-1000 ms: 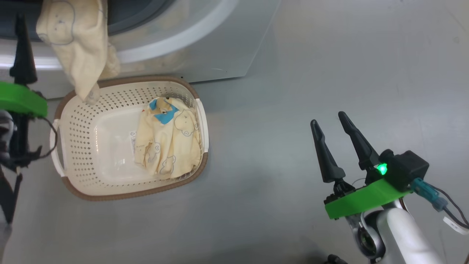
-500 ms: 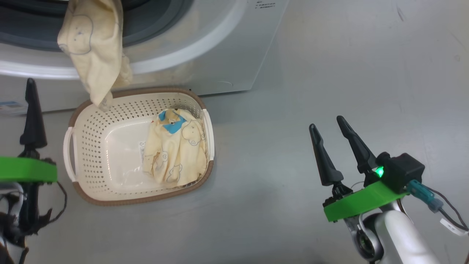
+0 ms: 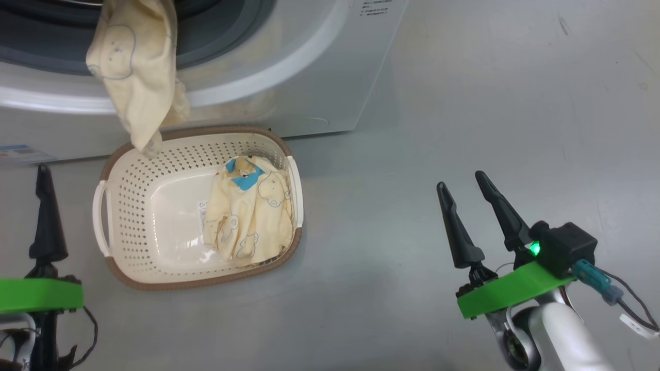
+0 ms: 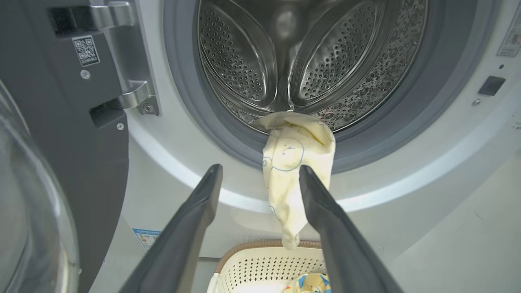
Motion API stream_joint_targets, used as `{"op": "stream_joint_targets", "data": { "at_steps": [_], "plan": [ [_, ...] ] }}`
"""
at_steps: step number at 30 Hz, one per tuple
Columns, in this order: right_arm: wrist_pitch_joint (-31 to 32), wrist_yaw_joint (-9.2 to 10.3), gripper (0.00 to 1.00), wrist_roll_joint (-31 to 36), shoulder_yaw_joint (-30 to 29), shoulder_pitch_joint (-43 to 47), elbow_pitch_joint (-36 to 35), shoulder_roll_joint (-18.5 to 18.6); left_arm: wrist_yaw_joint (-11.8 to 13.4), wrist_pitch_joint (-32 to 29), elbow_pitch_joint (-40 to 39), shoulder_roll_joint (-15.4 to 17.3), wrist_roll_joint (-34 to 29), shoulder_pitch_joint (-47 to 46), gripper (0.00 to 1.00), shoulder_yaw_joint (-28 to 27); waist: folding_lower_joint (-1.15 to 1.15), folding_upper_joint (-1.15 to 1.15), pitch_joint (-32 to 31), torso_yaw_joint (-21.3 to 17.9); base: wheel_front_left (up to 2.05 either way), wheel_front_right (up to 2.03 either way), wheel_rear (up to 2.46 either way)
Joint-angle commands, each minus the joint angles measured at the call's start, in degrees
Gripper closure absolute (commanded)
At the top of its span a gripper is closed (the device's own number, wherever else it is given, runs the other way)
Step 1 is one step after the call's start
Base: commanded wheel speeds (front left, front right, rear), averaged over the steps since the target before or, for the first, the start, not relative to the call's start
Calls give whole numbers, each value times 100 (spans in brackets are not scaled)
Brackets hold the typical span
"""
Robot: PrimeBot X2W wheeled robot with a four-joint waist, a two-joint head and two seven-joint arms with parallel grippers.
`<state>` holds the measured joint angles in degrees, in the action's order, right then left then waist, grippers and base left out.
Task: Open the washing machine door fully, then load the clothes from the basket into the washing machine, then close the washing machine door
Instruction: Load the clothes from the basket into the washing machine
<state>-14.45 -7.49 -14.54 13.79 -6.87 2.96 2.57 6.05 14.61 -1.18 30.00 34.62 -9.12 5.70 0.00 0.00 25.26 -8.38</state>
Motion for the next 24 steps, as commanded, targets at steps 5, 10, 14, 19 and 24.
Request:
{"op": "stream_joint_targets", "data": {
  "at_steps": [5, 10, 14, 19, 24],
  "plan": [
    [-55, 0, 0, 54, 117, -7, -154, 31, 114, 2, -300, 232, 39, 100, 0, -332, 0, 0, 10, -8, 0, 0, 0],
    [-55, 0, 0, 60, 117, -21, -145, 31, 151, -4, -341, 229, 55, 142, 0, -336, 0, 0, 17, -21, 0, 0, 0],
    [-55, 0, 0, 58, 113, -24, -142, 31, 173, -4, -331, 223, 80, 172, 0, -355, 0, 0, 21, -30, 0, 0, 0],
    [-55, 0, 0, 50, 112, -21, -147, 31, 161, -2, -308, 205, 97, 219, 0, -328, 0, 0, 35, -36, 0, 0, 0],
    [-55, 0, 0, 44, 133, -44, -152, 31, 98, -21, -211, 178, 100, 84, 0, -212, 0, 0, 78, -60, 0, 0, 0]
  ]
}}
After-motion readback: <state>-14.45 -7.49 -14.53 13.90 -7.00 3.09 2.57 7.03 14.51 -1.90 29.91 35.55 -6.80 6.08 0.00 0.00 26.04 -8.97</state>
